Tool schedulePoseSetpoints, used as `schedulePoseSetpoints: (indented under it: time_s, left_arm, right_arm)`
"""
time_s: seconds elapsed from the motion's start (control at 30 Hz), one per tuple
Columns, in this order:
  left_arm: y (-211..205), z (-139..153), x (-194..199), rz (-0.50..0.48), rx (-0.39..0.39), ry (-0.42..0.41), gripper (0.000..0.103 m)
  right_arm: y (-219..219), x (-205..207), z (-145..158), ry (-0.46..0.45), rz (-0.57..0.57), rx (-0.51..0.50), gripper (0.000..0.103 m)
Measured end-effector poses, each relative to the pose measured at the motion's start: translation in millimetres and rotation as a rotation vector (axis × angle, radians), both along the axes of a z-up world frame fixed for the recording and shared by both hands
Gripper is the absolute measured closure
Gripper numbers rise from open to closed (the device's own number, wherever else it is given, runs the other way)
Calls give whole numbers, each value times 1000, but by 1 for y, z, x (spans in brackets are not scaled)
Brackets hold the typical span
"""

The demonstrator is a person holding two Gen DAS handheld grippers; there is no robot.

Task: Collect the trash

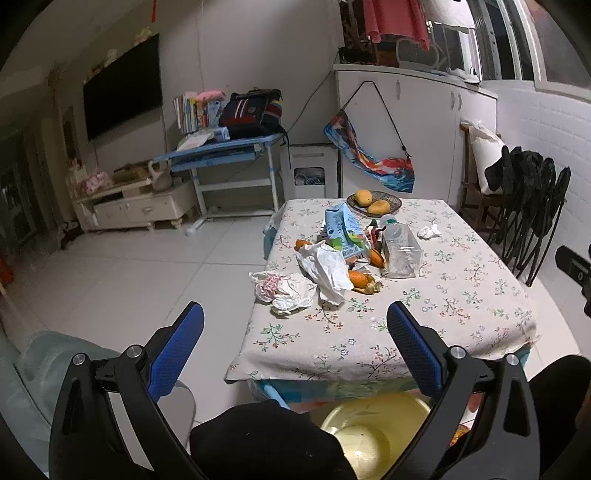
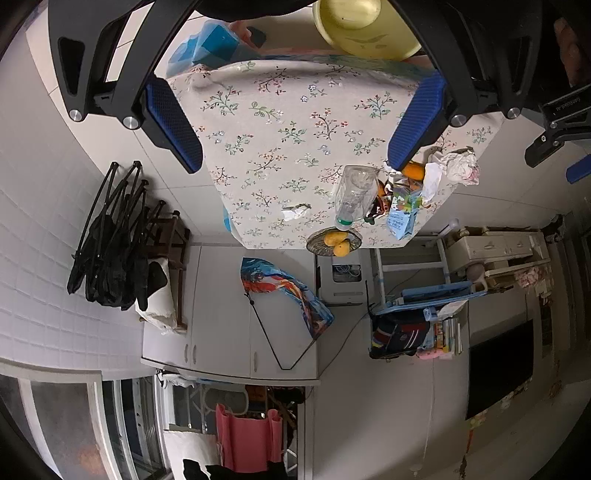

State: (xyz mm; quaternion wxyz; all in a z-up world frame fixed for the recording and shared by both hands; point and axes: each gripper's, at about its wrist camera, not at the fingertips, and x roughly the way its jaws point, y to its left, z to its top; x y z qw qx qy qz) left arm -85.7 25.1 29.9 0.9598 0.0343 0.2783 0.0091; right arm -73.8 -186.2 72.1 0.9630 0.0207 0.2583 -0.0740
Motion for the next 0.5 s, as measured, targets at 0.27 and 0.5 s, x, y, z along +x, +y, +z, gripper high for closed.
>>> schedulePoseSetpoints:
  time_s: [0.27, 0.5]
  left_arm:
    - [13, 0, 18, 20, -9, 32, 7]
    - [12, -10, 49, -5, -17, 72, 7]
  right_arm:
    - [4, 24, 2, 9, 66, 8, 7]
    - [10, 43, -4, 29, 117, 7, 7]
